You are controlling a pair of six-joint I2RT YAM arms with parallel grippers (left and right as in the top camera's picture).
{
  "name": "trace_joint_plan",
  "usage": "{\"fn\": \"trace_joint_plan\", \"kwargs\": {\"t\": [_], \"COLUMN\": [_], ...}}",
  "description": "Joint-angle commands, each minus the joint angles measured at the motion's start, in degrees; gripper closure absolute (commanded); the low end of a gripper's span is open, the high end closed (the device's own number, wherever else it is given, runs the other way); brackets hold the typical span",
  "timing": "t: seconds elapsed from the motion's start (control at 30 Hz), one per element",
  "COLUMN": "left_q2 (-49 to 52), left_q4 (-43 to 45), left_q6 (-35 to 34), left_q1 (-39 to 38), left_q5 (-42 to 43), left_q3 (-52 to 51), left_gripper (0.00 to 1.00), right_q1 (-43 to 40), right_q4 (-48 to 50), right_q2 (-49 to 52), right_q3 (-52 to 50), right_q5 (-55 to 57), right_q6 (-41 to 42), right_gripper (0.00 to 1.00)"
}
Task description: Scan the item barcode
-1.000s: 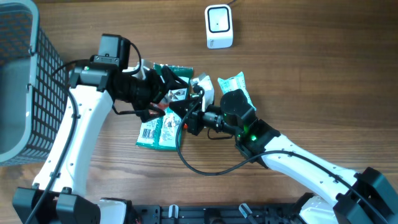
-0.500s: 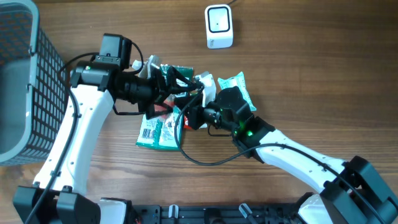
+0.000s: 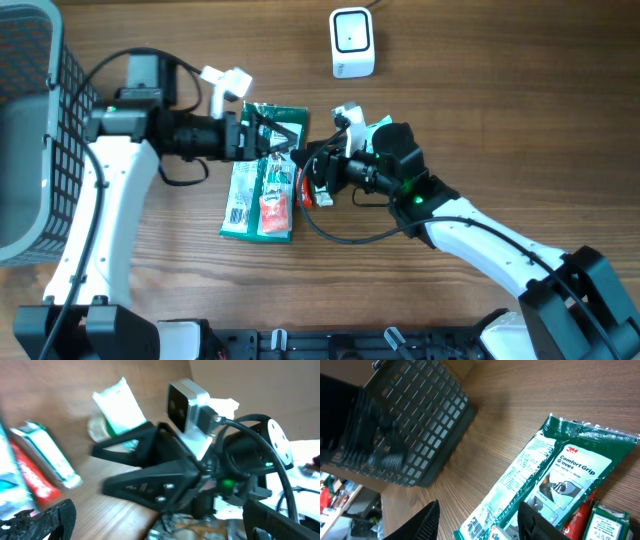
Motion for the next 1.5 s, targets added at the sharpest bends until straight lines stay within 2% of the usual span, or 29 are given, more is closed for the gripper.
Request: {"fn": "trace_joint_plan", "kwargs": {"t": [0.0, 0.1, 0.17, 0.27, 0.4, 0.5, 0.7, 0.9, 0.93, 1.03, 1.2, 1.3, 1.47], "left_q2": [-0.15, -0.15, -0.15, -0.15, -0.15, -0.15, -1.01, -14.08, -16.17, -25.57, -33.75, -35.82, -36.20], "left_q4": [0.55, 0.57, 0.46, -1.18, -1.25, -1.97, -3.17, -2.64, -2.45, -1.81, -1.62, -1.38, -1.38], "left_q6": [7.93, 7.93, 8.90, 15.32, 15.61, 15.21, 15.96, 30.71, 31.21, 31.01, 28.20, 25.68, 25.22], "left_q1": [4.20, 6.60, 7.21, 7.19, 6.88, 5.09, -5.73, -18.80, -19.82, -22.73, -22.73, -22.73, -22.73], "left_q5": [1.42, 1.53, 3.58, 10.67, 22.36, 29.35, 30.27, 30.25, 30.18, 27.67, 27.69, 27.69, 27.71], "left_q3": [0.11, 0.11, 0.11, 0.11, 0.11, 0.11, 0.13, 0.17, 0.17, 0.17, 0.17, 0.17, 0.17], "left_gripper": [0.00, 0.00, 0.00, 0.00, 0.00, 0.00, 0.00, 0.00, 0.00, 0.00, 0.00, 0.00, 0.00], "right_q1": [-0.52, -1.18, -2.38, -4.35, -7.67, -11.19, -19.65, -22.58, -22.60, -22.58, -22.58, -22.58, -22.58], "right_q4": [-0.90, -4.26, -11.37, -26.67, -48.15, -57.64, -66.97, -74.12, -74.62, -75.41, -75.38, -75.38, -75.38], "right_q2": [-1.73, -2.27, -2.27, -2.27, -2.27, -2.27, -2.27, -2.27, -2.25, -2.25, -2.25, -2.25, -2.25], "right_q3": [1.29, 3.30, 6.75, 15.02, 27.12, 31.69, 32.09, 32.06, 32.06, 32.06, 32.06, 32.06, 32.06], "right_q5": [-3.91, -3.93, -3.96, -3.93, -1.44, 0.04, 2.60, 8.39, 8.37, 8.37, 8.39, 8.39, 8.39], "right_q6": [-1.57, -1.57, -2.14, -7.96, -13.40, -16.76, -22.71, -26.03, -26.36, -27.02, -27.02, -27.02, -27.02], "right_gripper": [0.49, 0.48, 0.46, 0.40, 0.35, 0.32, 0.28, 0.20, 0.20, 0.19, 0.18, 0.14, 0.13]}}
